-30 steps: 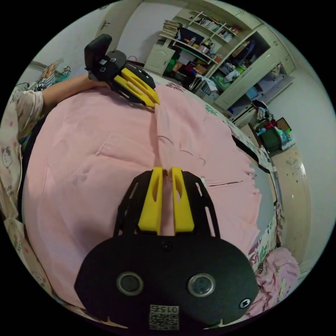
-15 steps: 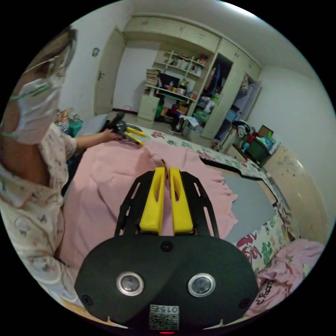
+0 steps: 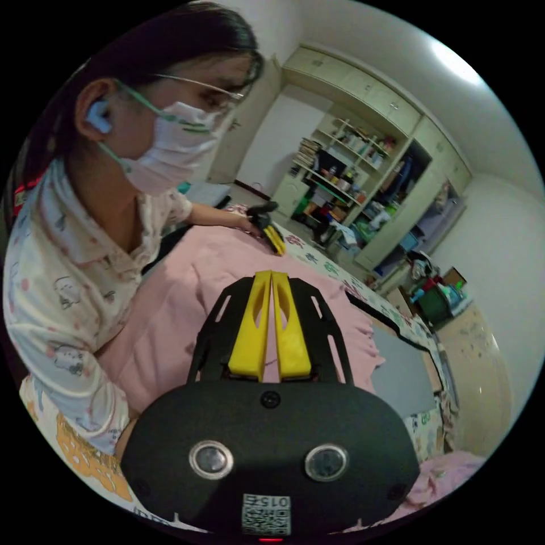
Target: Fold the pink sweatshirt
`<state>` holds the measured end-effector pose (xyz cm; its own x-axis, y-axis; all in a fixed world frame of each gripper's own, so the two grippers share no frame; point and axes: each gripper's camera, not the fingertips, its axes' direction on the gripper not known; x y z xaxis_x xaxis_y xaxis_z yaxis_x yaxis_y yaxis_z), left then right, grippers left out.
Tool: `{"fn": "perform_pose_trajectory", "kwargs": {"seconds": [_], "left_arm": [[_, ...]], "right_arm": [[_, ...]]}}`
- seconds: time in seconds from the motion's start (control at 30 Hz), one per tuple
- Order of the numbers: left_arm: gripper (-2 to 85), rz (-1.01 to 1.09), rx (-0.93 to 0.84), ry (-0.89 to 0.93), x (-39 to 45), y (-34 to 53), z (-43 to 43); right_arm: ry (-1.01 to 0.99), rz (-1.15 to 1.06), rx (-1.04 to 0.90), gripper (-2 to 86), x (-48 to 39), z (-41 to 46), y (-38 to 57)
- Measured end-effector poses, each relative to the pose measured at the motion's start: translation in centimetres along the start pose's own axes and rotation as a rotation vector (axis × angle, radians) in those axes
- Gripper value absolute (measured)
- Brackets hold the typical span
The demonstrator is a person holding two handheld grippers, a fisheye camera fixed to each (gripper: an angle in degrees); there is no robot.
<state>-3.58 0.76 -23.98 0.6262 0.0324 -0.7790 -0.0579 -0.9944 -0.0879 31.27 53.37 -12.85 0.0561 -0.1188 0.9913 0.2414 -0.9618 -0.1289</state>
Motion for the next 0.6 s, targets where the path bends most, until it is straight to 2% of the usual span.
{"fn": "perform_pose_trajectory", "kwargs": {"seconds": [0.1, 0.17, 0.27, 0.4, 0.6], "left_arm": [[2.6, -0.04, 0.025, -0.05, -0.8, 0.8, -1.1], [4.0, -0.027, 0.039, -0.03, -1.0, 1.1, -1.4], [6.5, -0.008, 0.034, -0.048, -0.8, 1.4, -1.6], [5.9, 0.012, -0.018, -0.062, -0.8, 1.1, -1.0], [1.8, -0.004, 0.001, -0.078, -0.9, 1.8, -2.0]], "right_arm": [[-0.021, 0.029, -0.13, 3.4, 2.5, 3.5, 0.8], [-0.191, 0.012, -0.277, 9.8, 4.3, 6.7, 1.7], [-0.389, -0.046, -0.432, 11.9, 5.0, 9.4, 3.3], [-0.461, 0.015, -0.455, 13.2, 7.1, 9.5, 3.7], [-0.551, 0.084, -0.548, 12.6, 9.5, 11.2, 4.3]]}}
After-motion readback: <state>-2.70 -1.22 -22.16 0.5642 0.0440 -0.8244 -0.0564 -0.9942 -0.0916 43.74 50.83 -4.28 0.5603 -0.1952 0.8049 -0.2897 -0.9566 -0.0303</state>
